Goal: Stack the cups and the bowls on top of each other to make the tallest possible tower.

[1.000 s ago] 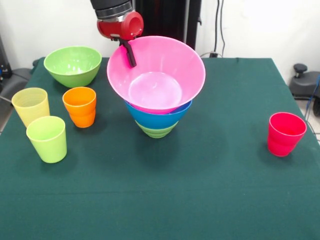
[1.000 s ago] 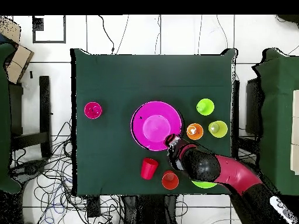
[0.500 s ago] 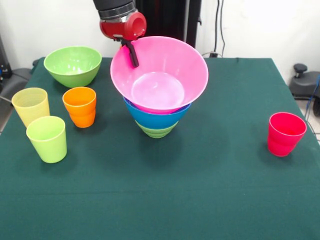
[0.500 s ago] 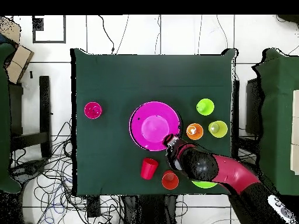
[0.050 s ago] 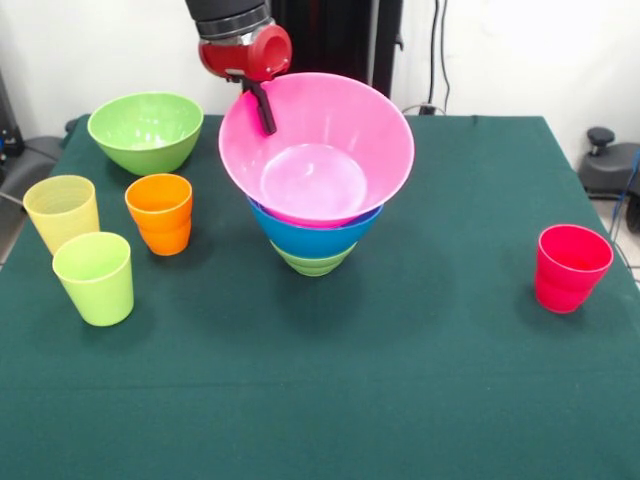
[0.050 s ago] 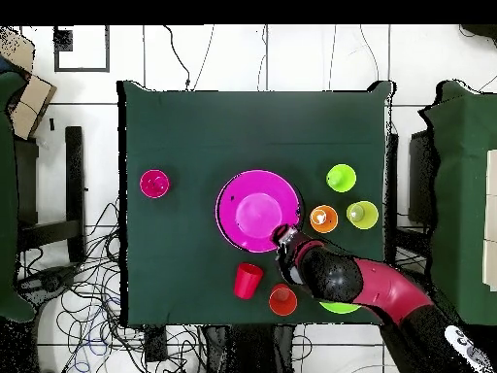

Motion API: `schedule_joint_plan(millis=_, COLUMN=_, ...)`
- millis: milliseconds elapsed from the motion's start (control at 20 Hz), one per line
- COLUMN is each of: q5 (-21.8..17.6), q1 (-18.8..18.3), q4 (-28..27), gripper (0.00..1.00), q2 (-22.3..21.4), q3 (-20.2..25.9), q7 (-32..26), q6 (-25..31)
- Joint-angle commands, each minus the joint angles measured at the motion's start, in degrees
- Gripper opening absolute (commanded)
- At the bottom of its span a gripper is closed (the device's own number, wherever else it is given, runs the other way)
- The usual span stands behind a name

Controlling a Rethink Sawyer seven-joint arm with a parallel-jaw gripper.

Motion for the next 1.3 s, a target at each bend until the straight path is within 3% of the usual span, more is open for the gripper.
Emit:
schedule_joint_plan(millis=50, q5=-4.23, q1=2.67, q4=-3.47, gripper=0.00, q2=1.94, q3=-2.22, q7=0.60, q6=-2.90)
schedule_joint_plan(millis=1300, q5=-3.65, q1=3.73, q4=-3.86, gripper=0.00, q2=1.89, q3=-2.66, q7=1.07, q6=-3.90)
